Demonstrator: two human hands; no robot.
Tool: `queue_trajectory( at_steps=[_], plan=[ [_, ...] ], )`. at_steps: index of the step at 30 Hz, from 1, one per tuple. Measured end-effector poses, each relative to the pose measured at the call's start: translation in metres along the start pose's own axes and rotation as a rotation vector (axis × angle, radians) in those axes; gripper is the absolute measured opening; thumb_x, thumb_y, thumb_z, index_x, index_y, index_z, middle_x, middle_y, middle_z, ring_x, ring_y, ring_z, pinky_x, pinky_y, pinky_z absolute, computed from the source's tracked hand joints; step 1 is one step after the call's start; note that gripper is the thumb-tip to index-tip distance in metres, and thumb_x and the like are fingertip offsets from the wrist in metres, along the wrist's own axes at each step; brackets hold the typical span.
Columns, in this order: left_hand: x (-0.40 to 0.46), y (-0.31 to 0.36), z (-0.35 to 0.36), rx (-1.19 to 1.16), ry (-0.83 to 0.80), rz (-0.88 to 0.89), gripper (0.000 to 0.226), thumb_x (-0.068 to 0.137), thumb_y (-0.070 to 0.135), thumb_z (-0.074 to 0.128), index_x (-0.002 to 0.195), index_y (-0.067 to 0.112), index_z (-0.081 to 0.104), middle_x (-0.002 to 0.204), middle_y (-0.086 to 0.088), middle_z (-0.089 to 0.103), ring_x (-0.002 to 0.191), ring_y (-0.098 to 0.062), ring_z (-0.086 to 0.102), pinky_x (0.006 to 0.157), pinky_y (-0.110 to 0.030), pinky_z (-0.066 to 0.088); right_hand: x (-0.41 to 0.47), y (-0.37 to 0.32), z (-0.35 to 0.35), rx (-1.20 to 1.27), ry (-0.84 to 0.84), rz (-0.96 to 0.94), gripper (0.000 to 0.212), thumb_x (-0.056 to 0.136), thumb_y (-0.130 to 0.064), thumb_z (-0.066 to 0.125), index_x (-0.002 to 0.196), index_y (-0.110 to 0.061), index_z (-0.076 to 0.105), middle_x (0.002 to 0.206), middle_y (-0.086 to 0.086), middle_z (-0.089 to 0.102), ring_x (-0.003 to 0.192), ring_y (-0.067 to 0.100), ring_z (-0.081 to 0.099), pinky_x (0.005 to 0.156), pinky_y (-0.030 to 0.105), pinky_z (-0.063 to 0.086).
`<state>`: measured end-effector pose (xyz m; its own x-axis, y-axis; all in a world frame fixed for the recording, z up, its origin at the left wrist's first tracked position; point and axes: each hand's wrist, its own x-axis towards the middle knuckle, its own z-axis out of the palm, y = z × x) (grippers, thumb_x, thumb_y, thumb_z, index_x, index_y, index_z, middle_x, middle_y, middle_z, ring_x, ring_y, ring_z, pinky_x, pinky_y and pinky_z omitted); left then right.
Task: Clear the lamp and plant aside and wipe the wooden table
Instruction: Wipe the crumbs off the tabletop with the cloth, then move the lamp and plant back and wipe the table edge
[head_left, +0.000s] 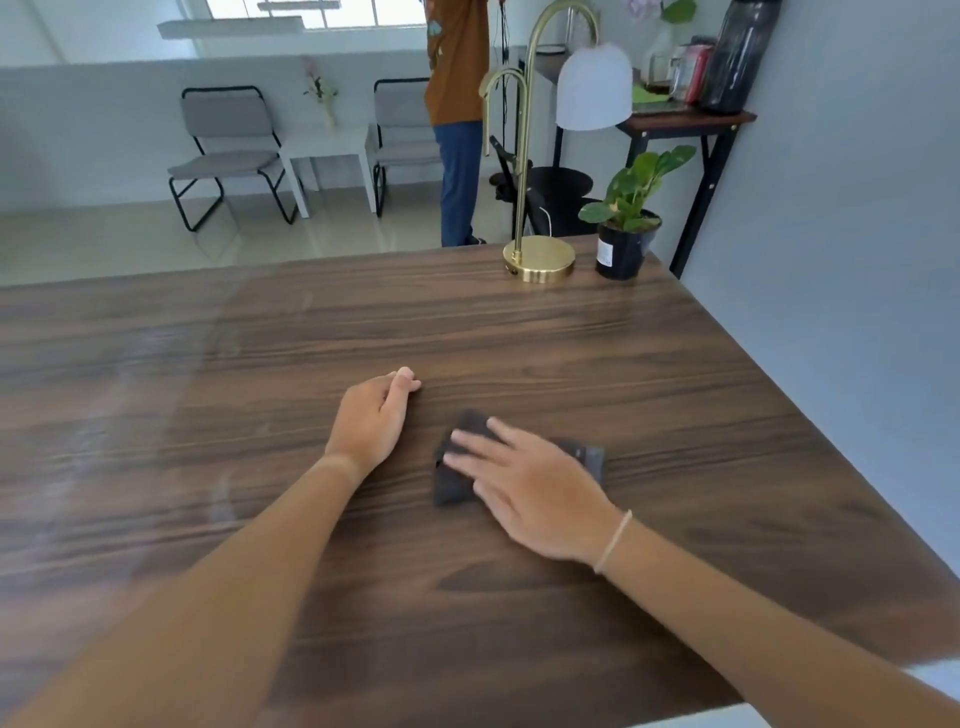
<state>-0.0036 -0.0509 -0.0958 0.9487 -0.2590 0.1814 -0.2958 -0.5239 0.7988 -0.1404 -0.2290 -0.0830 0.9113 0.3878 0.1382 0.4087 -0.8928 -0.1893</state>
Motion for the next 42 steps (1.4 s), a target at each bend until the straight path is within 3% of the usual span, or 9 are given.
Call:
queue_trajectory(
  at_steps=[4, 10, 19, 27, 30, 33, 35, 37, 42],
  plan=[
    [-0.004, 0.0, -0.003, -0.032, 0.009, -0.032, 0.045, 0.094, 0.039, 0.035, 0.1, 0.011, 0.071, 0.116, -0.005, 0.066, 0.11, -0.007, 0.052, 0.092, -0.018, 0.031, -0.059, -0.01, -0.009, 0.07, -0.031, -0.113, 0.039, 0.097, -0.031, 0.035, 0.134, -0.033, 0.046, 0.147, -0.013, 0.041, 0.139, 0.018, 0.034, 0.112, 0.031, 0.028],
    [-0.024, 0.006, -0.004, -0.059, 0.023, -0.053, 0.045, 0.094, 0.04, 0.036, 0.099, 0.011, 0.071, 0.112, -0.003, 0.067, 0.105, -0.004, 0.052, 0.09, -0.016, 0.03, -0.037, 0.03, -0.02, -0.011, 0.033, 0.242, 0.043, 0.1, -0.027, 0.031, 0.143, -0.031, 0.033, 0.155, -0.011, 0.025, 0.145, 0.02, 0.018, 0.115, 0.031, 0.017],
    [-0.031, 0.035, 0.008, -0.054, -0.008, -0.018, 0.045, 0.094, 0.039, 0.036, 0.102, 0.011, 0.07, 0.112, -0.003, 0.067, 0.11, -0.009, 0.053, 0.092, -0.018, 0.03, -0.074, -0.026, -0.009, 0.202, 0.059, 0.006, 0.038, 0.096, -0.031, 0.041, 0.134, -0.03, 0.05, 0.15, -0.011, 0.036, 0.143, 0.02, 0.024, 0.115, 0.032, 0.018],
    [-0.015, 0.06, 0.007, -0.088, 0.028, -0.004, 0.044, 0.093, 0.043, 0.036, 0.103, 0.016, 0.07, 0.072, 0.005, 0.06, 0.087, -0.006, 0.057, 0.081, -0.014, 0.035, -0.053, 0.037, -0.057, 0.592, 0.255, 0.277, 0.033, 0.094, -0.033, 0.049, 0.126, -0.032, 0.056, 0.141, -0.009, 0.048, 0.132, 0.001, 0.036, 0.111, 0.025, 0.027],
    [-0.002, 0.068, 0.01, -0.081, 0.01, 0.01, 0.037, 0.092, 0.046, 0.037, 0.082, 0.025, 0.065, 0.06, 0.007, 0.05, 0.068, -0.011, 0.048, 0.065, -0.004, 0.034, -0.038, 0.08, -0.073, 0.616, 0.372, 0.438, 0.034, 0.093, -0.031, 0.052, 0.126, -0.027, 0.057, 0.137, -0.006, 0.054, 0.128, 0.006, 0.044, 0.108, 0.025, 0.032],
    [0.021, 0.071, 0.016, -0.071, -0.03, 0.031, 0.028, 0.089, 0.048, 0.039, 0.077, 0.023, 0.045, 0.079, 0.002, 0.045, 0.074, -0.009, 0.038, 0.061, -0.015, 0.032, -0.022, 0.123, -0.079, 0.654, 0.44, 0.613, 0.04, 0.09, -0.037, 0.054, 0.13, -0.028, 0.053, 0.139, -0.006, 0.051, 0.13, 0.013, 0.044, 0.102, 0.024, 0.031],
    [0.038, 0.073, 0.022, -0.102, -0.039, 0.029, 0.025, 0.089, 0.045, 0.043, 0.078, 0.025, 0.05, 0.083, 0.002, 0.047, 0.073, -0.004, 0.039, 0.063, -0.005, 0.035, -0.012, 0.147, -0.079, 0.688, 0.488, 0.704, 0.047, 0.088, -0.041, 0.056, 0.133, -0.028, 0.049, 0.142, -0.005, 0.048, 0.131, 0.015, 0.042, 0.101, 0.026, 0.03],
    [0.062, 0.072, 0.032, -0.141, -0.048, 0.019, 0.028, 0.089, 0.042, 0.046, 0.096, 0.025, 0.067, 0.094, 0.009, 0.058, 0.086, 0.003, 0.047, 0.071, 0.003, 0.031, 0.003, 0.17, -0.077, 0.73, 0.537, 0.783, 0.055, 0.085, -0.044, 0.059, 0.136, -0.029, 0.045, 0.144, -0.004, 0.045, 0.132, 0.015, 0.04, 0.101, 0.028, 0.031],
    [0.132, 0.072, 0.061, -0.185, -0.104, 0.007, 0.043, 0.09, 0.038, 0.048, 0.127, 0.016, 0.054, 0.131, 0.005, 0.055, 0.11, 0.0, 0.045, 0.097, -0.017, 0.03, 0.047, 0.218, -0.067, 0.807, 0.608, 0.915, 0.077, 0.079, -0.045, 0.067, 0.144, -0.025, 0.031, 0.151, -0.001, 0.037, 0.137, 0.019, 0.035, 0.111, 0.038, 0.03]
  ],
)
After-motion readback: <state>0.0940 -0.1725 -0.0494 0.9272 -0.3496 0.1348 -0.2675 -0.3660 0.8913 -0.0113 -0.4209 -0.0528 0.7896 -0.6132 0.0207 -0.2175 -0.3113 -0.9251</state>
